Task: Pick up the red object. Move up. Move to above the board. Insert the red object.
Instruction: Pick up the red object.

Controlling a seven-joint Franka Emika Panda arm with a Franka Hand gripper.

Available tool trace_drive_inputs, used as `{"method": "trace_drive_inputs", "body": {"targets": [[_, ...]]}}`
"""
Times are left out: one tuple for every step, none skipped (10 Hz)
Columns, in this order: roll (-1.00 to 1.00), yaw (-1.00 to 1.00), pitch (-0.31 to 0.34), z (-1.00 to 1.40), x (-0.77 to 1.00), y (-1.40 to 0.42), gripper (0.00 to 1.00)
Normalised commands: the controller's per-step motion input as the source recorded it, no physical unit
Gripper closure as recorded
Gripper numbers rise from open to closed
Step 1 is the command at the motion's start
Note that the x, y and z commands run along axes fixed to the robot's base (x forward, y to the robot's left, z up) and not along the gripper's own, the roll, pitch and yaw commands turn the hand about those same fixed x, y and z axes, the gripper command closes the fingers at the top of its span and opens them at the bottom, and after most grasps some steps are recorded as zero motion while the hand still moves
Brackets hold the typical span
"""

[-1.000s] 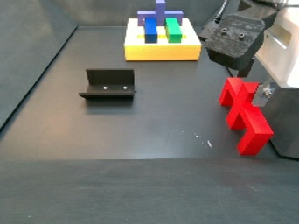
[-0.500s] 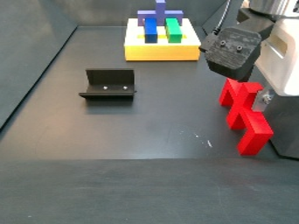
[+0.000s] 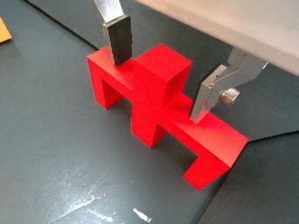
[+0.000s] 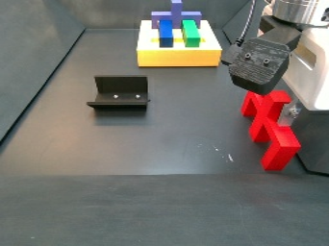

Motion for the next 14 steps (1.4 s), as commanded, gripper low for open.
{"method": "trace_drive_inputs", "body": {"targets": [[-0.1, -0.06, 0.0, 0.0, 0.0, 0.05, 0.0], [-0.08, -0.03, -0.01, 0.0, 0.0, 0.04, 0.0], [-0.07, -0.01, -0.006, 0.0, 0.0, 0.01, 0.0], [-0.07, -0.05, 0.0, 0.08, 0.0, 0.0, 0.0], [-0.02, -0.03, 0.0, 0.01, 0.04, 0.0, 0.0], [0.0, 0.0, 0.0, 0.0, 0.0, 0.0, 0.0], [0.0, 0.0, 0.0, 0.0, 0.0, 0.0, 1.0], [0.0, 0.0, 0.0, 0.0, 0.0, 0.0, 1.0], [0.0, 0.0, 0.0, 0.0, 0.0, 0.0, 1.0], [0.0, 0.0, 0.0, 0.0, 0.0, 0.0, 1.0], [0.0, 0.0, 0.0, 0.0, 0.0, 0.0, 1.0], [0.0, 0.0, 0.0, 0.0, 0.0, 0.0, 1.0], [0.0, 0.0, 0.0, 0.0, 0.0, 0.0, 1.0], [0.0, 0.0, 0.0, 0.0, 0.0, 0.0, 1.0]]}}
